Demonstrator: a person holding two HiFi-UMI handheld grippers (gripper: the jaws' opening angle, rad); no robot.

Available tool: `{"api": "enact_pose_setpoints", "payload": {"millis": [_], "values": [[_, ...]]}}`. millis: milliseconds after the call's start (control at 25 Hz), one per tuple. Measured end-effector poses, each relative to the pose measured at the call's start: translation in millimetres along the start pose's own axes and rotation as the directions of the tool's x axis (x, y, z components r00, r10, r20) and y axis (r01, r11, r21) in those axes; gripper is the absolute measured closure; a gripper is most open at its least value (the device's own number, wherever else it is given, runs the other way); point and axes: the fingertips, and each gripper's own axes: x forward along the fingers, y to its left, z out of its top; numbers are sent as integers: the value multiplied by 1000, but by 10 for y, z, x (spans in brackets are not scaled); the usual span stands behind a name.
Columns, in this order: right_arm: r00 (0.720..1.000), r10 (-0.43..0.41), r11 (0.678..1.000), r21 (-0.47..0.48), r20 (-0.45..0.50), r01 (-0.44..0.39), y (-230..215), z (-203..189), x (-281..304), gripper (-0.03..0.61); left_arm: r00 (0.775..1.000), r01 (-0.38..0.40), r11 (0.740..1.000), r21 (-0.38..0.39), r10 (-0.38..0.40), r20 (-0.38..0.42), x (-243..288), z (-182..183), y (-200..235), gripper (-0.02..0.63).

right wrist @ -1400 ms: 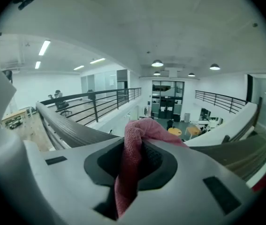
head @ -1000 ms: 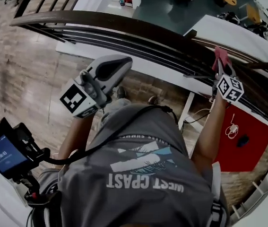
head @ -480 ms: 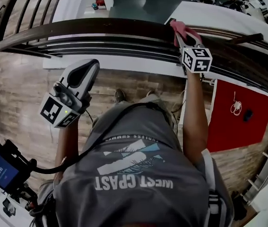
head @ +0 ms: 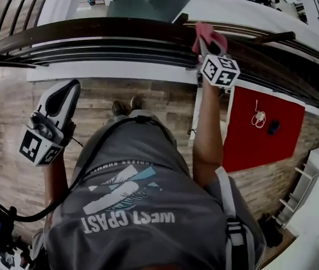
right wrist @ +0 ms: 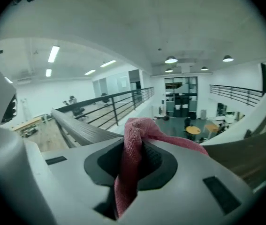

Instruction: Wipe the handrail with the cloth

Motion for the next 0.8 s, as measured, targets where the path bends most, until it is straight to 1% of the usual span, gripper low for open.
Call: {"api": "enact_pose_setpoints", "payload": {"millis": [40, 80, 120, 160, 200, 240, 280, 360, 400, 440, 480, 520, 600, 680, 760, 800], "values": [[996, 88, 995, -36, -1, -88, 369, 39, 163, 528, 1000, -6, 1000, 14, 6, -19, 41, -11, -27, 611], [987, 161, 983, -88, -16, -162, 646, 78, 264, 528, 1000, -10, 1000, 16, 10, -21, 121, -14, -69, 611], [977, 212, 967, -133, -37, -215, 784, 110, 307, 528, 1000, -10, 1000, 7, 10, -11, 226, -8, -121, 611], [968, 247, 956, -153, -50, -252, 789, 129, 313, 528, 1000, -9, 1000, 6, 9, -1, 318, -1, -164, 611], [963, 265, 952, -147, -53, -270, 696, 135, 295, 528, 1000, -10, 1000, 15, 10, 2, 378, 11, -192, 611], [965, 258, 956, -131, -48, -262, 528, 126, 248, 528, 1000, -11, 1000, 21, 11, 5, 404, 39, -210, 611], [975, 221, 968, -112, -39, -224, 301, 93, 163, 528, 1000, -15, 1000, 20, 15, 8, 394, 65, -215, 611], [995, 99, 994, -51, -24, -100, -202, -38, -93, 528, 999, -43, 999, 3, 43, 12, 265, 55, -171, 611], [999, 44, 999, -19, -26, -44, -392, -93, -201, 528, 997, -68, 998, -9, 69, 19, 166, 26, -128, 611], [999, 6, 1000, -7, -36, -6, -496, -112, -252, 528, 995, -98, 995, -19, 99, 33, 63, -2, -80, 611], [999, -11, 1000, -19, -52, 10, -492, -90, -236, 528, 991, -127, 992, -25, 128, 50, -34, -18, -30, 611], [998, -3, 999, -50, -68, 0, -374, -37, -160, 528, 986, -151, 988, -25, 152, 67, -121, -17, 22, 611], [993, 74, 988, -127, -94, -86, 150, 102, 109, 528, 979, -179, 984, -14, 179, 94, -275, 31, 110, 611], [979, 161, 961, -205, -124, -184, 841, 176, 373, 528, 977, -179, 984, -8, 179, 119, -432, 106, 144, 611], [966, 212, 933, -265, -148, -245, 1447, 190, 539, 528, 975, -185, 983, 11, 182, 126, -668, 131, 203, 611], [961, 229, 923, -281, -153, -265, 1690, 198, 602, 528, 973, -194, 981, 18, 190, 130, -833, 144, 269, 611]]}}
